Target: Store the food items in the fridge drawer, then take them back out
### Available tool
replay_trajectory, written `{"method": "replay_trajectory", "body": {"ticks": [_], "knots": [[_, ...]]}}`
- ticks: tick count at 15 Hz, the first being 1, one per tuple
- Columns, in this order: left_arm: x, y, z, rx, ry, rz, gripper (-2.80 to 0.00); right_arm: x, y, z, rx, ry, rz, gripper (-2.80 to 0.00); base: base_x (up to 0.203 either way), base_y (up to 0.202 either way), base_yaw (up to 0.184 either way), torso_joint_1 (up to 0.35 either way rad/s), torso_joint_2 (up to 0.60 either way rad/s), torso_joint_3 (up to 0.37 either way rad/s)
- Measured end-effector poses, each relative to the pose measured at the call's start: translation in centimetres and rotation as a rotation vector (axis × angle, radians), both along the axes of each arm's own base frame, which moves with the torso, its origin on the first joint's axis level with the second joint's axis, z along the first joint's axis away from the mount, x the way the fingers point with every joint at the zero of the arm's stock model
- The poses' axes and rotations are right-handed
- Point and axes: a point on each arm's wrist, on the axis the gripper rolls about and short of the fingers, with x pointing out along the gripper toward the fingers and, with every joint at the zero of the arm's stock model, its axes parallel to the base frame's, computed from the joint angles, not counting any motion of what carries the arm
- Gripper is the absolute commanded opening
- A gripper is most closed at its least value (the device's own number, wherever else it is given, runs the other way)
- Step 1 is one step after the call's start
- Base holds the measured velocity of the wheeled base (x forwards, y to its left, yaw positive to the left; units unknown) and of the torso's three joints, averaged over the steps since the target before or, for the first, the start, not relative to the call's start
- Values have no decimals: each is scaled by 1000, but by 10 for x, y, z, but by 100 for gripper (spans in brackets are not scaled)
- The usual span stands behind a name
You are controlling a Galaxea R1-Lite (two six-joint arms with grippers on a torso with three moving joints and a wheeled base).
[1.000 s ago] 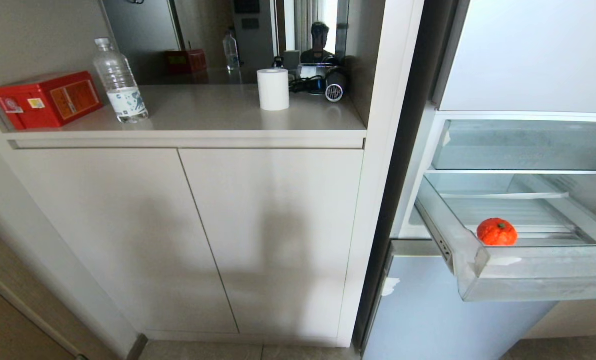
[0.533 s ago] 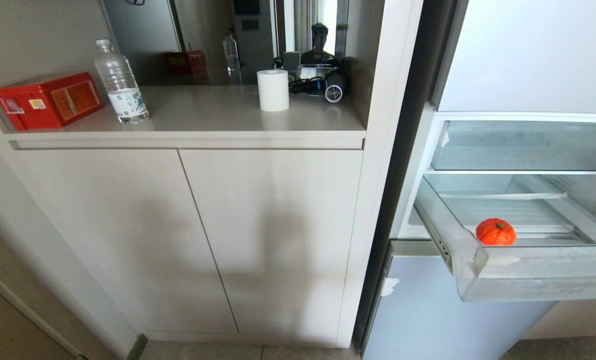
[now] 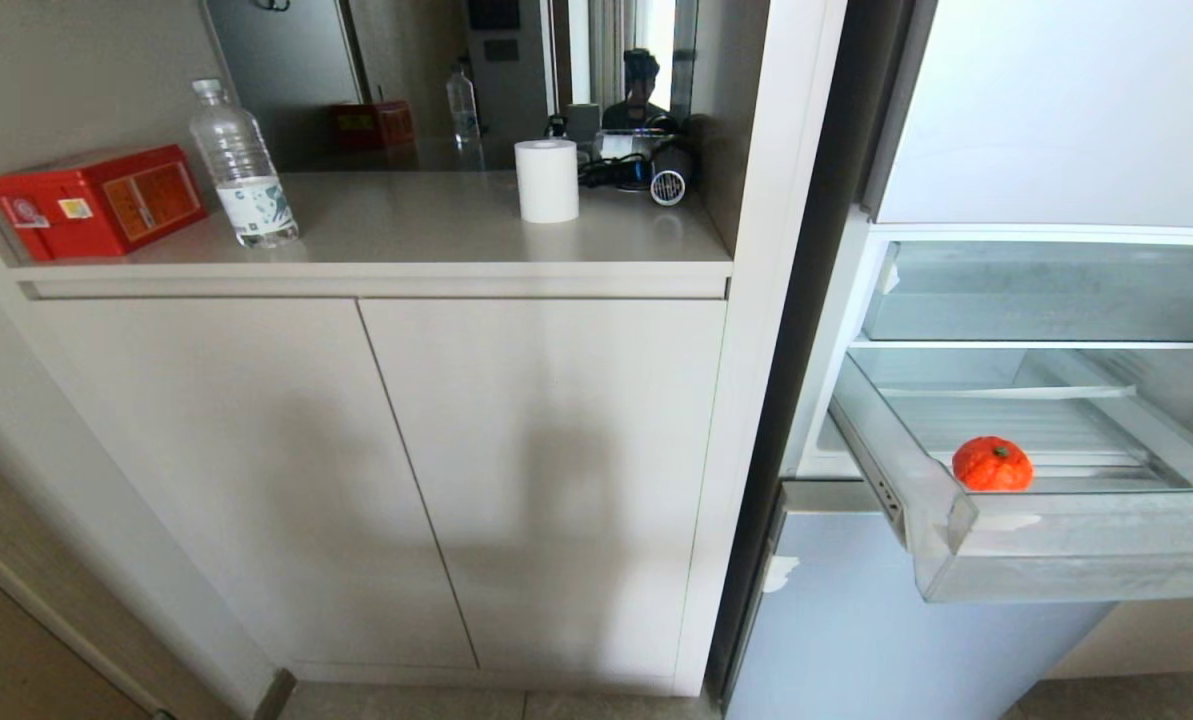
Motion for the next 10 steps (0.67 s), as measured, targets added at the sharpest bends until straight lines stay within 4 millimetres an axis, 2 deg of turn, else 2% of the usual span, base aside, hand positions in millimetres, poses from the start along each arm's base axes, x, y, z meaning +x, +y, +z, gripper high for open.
{"method": "replay_trajectory", "body": {"ticks": [7, 10], "knots": [[0, 0, 0, 0, 0, 0, -280, -1, 0, 0, 5, -13, -1, -280, 0, 0, 0, 0, 0, 0], [0, 0, 0, 0, 0, 1, -280, -1, 0, 0, 4, -14, -1, -280, 4, 0, -143, 4, 4, 3]]}}
